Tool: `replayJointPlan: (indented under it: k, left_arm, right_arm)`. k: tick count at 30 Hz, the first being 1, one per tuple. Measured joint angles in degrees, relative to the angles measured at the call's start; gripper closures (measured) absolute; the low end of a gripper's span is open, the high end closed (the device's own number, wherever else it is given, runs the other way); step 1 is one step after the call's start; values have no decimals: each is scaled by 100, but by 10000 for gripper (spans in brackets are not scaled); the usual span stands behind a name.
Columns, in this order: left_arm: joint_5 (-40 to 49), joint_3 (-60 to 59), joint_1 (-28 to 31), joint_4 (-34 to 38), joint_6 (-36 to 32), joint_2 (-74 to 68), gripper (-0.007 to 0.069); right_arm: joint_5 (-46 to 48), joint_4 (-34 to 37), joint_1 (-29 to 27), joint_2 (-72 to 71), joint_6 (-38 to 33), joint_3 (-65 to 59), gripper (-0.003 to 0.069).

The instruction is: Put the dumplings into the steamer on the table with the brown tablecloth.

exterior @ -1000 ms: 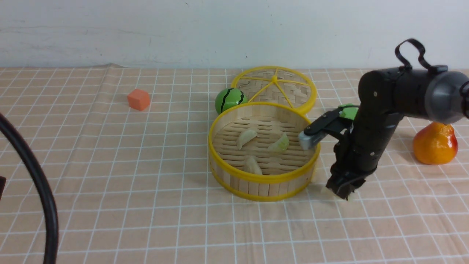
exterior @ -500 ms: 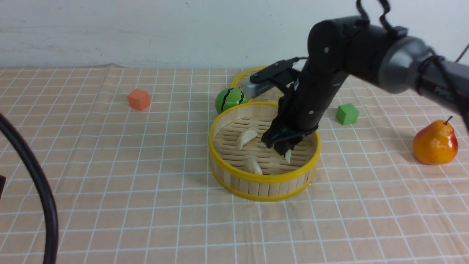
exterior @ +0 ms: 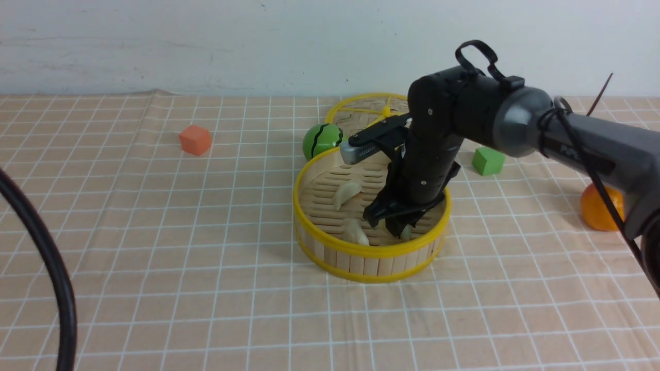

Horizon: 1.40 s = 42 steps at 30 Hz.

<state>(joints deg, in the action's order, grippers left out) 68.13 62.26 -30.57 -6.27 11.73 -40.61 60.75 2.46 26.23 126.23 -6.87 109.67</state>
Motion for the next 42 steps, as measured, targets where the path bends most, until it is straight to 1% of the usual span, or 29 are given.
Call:
replayJointPlan:
  k: [4, 5, 6, 8, 9, 12, 13, 14, 18, 20, 21, 22, 23, 24, 25, 26, 27, 30, 31, 33, 35, 36, 42]
  left_arm:
    - [-351, -530, 0, 0, 33, 535, 624]
    - [-379, -613, 0, 0, 46, 572, 624]
    - [-660, -967, 0, 5, 140, 965, 622]
    - [-849, -1208, 0, 5, 203, 1197, 622]
    - [-1134, -1611, 0, 5, 297, 1526, 622]
    - [-1763, -2301, 0, 18, 470, 2177, 620]
    - [-2051, -2568, 0, 42, 562, 2479, 620]
    - [-2152, -2652, 0, 43, 603, 2522, 620]
    - [-3150, -3384, 0, 109, 1035, 3192, 617]
    - [-3474, -3637, 0, 109, 1126, 3307, 615]
    - [-3524, -3691, 0, 109, 1138, 3313, 614]
    - [-3602, -3799, 0, 113, 1154, 3313, 612]
    - [-3609, -3799, 0, 113, 1154, 3313, 612]
    - [-3644, -3902, 0, 113, 1167, 3313, 609]
    - [-3644, -3913, 0, 113, 1175, 3313, 609]
    - [-3666, -3997, 0, 113, 1181, 3313, 609]
    - [-3666, -4016, 0, 113, 1181, 3313, 609]
    - [-3683, -4149, 0, 113, 1193, 3313, 608]
    - [-3683, -4154, 0, 113, 1193, 3313, 608]
    - [-3673, -4199, 0, 113, 1193, 3313, 606]
    - [-3640, -4207, 0, 113, 1193, 3313, 606]
    - [-3566, -4209, 0, 113, 1193, 3313, 604]
    - [-3463, -4209, 0, 113, 1193, 3313, 596]
  right_arm:
    - [573, 40, 0, -208, 33, 415, 214]
    - [600, 46, 0, -227, 33, 435, 207]
    - [813, 63, 0, -453, 33, 577, 191]
    - [885, 71, 0, -613, 33, 621, 190]
    - [938, 95, 0, -873, 33, 635, 199]
    - [1011, 119, 0, -1419, 50, 662, 249]
    - [1043, 126, 0, -1680, 63, 667, 279]
    - [1042, 126, 0, -1718, 75, 667, 291]
    - [1069, 206, 0, -2509, 155, 431, 446]
    - [940, 398, 0, -2908, 145, -46, 526]
    - [863, 459, 0, -3083, 122, -217, 546]
    - [594, 608, 0, -3365, 62, -670, 589]
    - [550, 608, 0, -3415, 45, -670, 589]
    - [137, 773, 0, -3842, -109, -1250, 632]
    - [137, 791, 0, -3898, -135, -1327, 637]
    - [-398, 983, 0, -4383, -332, -2014, 668]
    - [-457, 1007, 0, -4512, -388, -2092, 671]
    - [-1528, 1410, 0, -5662, -888, -3403, 680]
    - [-1638, 1431, 0, -5799, -911, -3471, 680]
    - [-2276, 1627, 0, -6676, -1186, -4358, 680]
    - [-2491, 1654, 0, -6997, -1222, -4643, 680]
    - [-2819, 1675, 0, -7545, -1264, -5107, 680]
    - [-3233, 1693, 0, -8814, -1323, -6021, 680]
